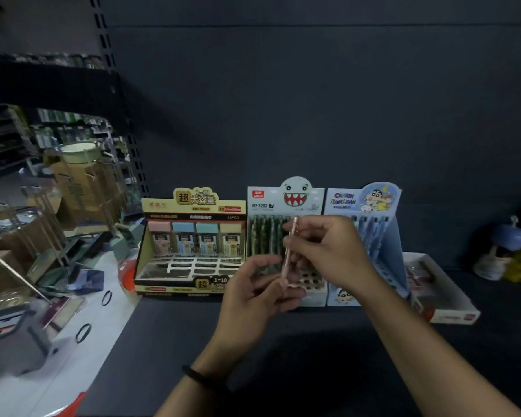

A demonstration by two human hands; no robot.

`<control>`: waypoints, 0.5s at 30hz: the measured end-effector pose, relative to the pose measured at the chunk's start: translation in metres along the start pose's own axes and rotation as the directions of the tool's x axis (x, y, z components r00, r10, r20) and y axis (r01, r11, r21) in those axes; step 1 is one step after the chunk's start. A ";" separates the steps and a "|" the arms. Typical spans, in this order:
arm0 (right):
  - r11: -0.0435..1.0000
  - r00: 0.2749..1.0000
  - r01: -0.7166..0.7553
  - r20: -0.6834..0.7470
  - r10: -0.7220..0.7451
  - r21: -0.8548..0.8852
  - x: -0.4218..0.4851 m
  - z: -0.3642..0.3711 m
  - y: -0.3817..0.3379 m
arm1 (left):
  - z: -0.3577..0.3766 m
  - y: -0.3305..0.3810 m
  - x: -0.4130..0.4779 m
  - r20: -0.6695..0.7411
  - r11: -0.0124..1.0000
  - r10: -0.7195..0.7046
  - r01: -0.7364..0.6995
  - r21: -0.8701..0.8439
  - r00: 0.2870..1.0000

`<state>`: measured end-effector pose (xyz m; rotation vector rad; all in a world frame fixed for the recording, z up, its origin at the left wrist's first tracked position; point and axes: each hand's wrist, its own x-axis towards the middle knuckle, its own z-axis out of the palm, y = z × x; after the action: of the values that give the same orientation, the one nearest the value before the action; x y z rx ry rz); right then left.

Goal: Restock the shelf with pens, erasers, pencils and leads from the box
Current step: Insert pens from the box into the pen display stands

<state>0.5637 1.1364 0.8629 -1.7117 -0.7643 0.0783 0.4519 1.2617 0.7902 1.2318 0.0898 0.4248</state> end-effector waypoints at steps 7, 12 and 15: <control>0.987 0.939 0.067 -0.325 -0.111 -0.146 0.001 -0.024 0.017 | 0.002 -0.037 0.003 0.088 0.468 0.436 -0.309 0.828 0.896; 0.938 0.913 0.092 -0.347 -0.213 -0.334 0.007 -0.022 0.034 | 0.003 -0.058 0.004 0.326 0.117 0.319 -0.378 0.918 0.890; 0.900 0.905 0.077 -0.348 -0.244 -0.430 0.009 -0.016 0.039 | 0.004 -0.059 0.004 0.343 0.079 0.258 -0.374 0.924 0.903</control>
<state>0.5953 1.1240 0.8363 -1.9606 -0.6428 -0.5695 0.4722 1.2437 0.7374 2.6924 -0.0044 0.7467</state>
